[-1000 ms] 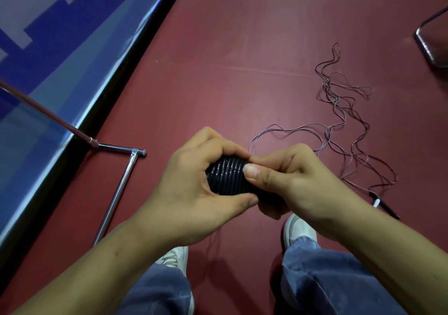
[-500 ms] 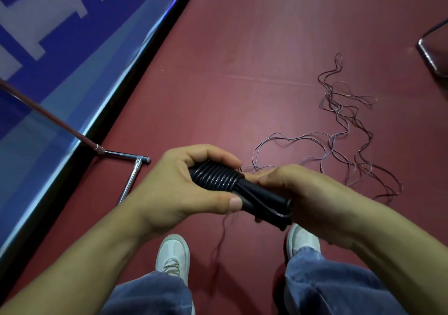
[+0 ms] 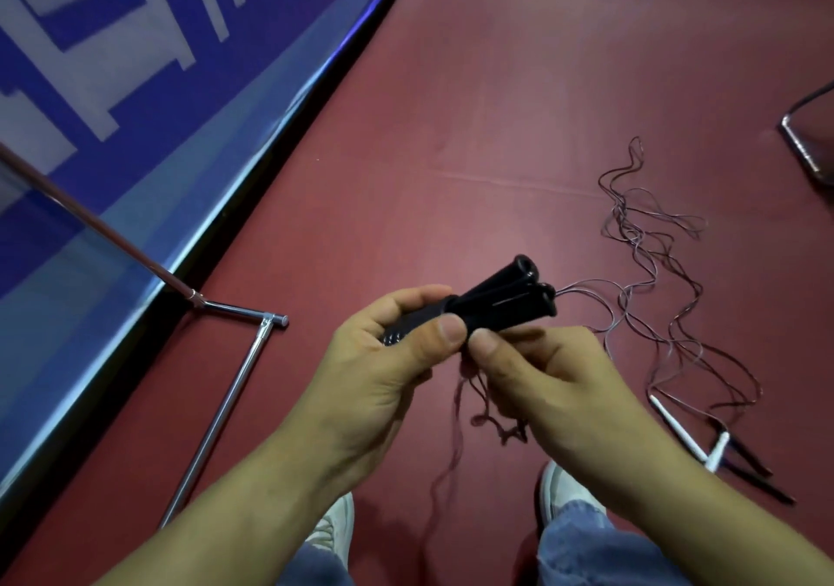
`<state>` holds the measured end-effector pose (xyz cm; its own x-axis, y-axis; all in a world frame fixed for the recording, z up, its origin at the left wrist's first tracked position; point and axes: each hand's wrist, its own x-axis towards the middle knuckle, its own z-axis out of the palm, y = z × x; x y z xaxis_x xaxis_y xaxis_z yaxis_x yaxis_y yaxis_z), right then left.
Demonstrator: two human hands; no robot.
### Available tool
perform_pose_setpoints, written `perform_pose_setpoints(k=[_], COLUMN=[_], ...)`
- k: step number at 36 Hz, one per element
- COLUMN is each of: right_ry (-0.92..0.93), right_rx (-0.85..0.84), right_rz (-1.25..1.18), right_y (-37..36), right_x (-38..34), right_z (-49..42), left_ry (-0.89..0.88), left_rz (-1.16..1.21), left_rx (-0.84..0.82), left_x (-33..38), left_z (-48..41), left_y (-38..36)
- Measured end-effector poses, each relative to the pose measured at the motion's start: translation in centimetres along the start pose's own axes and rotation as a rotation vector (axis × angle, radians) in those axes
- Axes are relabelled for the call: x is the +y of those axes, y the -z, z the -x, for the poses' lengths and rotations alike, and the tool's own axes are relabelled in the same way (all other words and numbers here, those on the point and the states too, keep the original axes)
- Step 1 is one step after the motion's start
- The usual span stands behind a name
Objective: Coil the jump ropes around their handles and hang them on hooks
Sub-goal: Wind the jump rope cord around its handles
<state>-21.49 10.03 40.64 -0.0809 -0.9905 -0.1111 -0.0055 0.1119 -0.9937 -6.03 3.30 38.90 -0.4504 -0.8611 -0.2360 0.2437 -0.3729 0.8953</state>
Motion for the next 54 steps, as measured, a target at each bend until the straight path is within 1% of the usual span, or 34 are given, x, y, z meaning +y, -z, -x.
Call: perform_pose_setpoints(k=[2,3,6,9,11,14,16,20,25,27,30,35,37,39,41,43,47,50,54], right_ry=[0.044,0.060,0.119,0.149,0.145,0.143,0.137,0.101,-0.011,-0.075,-0.130,-0.114,-0.101,-0.078,-0.056,-0.036,-0.070,-0.099,-0.118], right_rx=[0.113,0.133,0.140,0.147,0.181,0.213,0.219,0.263,0.273,0.256,0.206,0.094,0.088,0.105,0.112,0.101,0.058,0.077,0.145], right_rz=[0.082,0.101,0.066,0.054,0.064,0.015,-0.032,-0.085,-0.200,-0.266,-0.306,-0.270,-0.226,-0.129,-0.065,-0.053,-0.033,0.037,0.101], right_y=[-0.2,-0.2,-0.2,-0.3,-0.1,0.0,0.1,0.2,0.4,0.5,0.7,1.3,1.7,1.9,2.1,2.4,1.4,0.7,0.2], right_x=[-0.1,-0.1,-0.3,-0.5,-0.3,-0.3,-0.3,-0.2,-0.2,-0.1,-0.1,-0.3,0.2,0.2,0.0,-0.1,-0.6,-0.3,0.2], right_z=[-0.1,-0.1,0.0,0.0,-0.2,-0.6,-0.7,-0.7,-0.9,-1.0,-1.1,-1.1,-1.3,-1.5,-1.6,-1.7,-1.4,-1.4,-1.4], left_ry=[-0.070,-0.102,-0.170,-0.169,-0.146,-0.072,-0.108,-0.254,-0.415,-0.446,-0.437,-0.447,-0.447,-0.431,-0.436,-0.449,-0.458,-0.449,-0.498], left_rz=[-0.162,-0.246,-0.487,-0.613,-0.594,-0.469,-0.523,-0.639,-0.827,-0.880,-0.867,-0.838,-0.857,-0.869,-0.907,-0.953,-1.060,-1.155,-1.201], left_rx=[0.005,0.006,-0.045,-0.167,-0.197,-0.242,-0.244,-0.127,0.054,0.083,0.081,0.075,0.071,0.067,0.069,0.077,0.086,0.093,0.139], left_x=[0.2,0.5,1.2,1.2,1.2,1.1,1.0,1.1,0.9,1.0,1.2,1.4,1.5,1.7,1.8,2.0,2.0,1.8,1.8], left_z=[0.2,0.3,0.4,0.4,0.6,0.7,0.7,0.8,0.8,0.7,0.6,0.7,0.5,0.4,0.3,0.2,-0.1,-0.4,-0.6], left_y=[-0.2,-0.3,0.0,0.3,0.3,0.2,0.2,-0.3,-1.0,-1.1,-1.1,-1.0,-0.8,-0.6,-0.5,-0.4,0.2,0.6,0.9])
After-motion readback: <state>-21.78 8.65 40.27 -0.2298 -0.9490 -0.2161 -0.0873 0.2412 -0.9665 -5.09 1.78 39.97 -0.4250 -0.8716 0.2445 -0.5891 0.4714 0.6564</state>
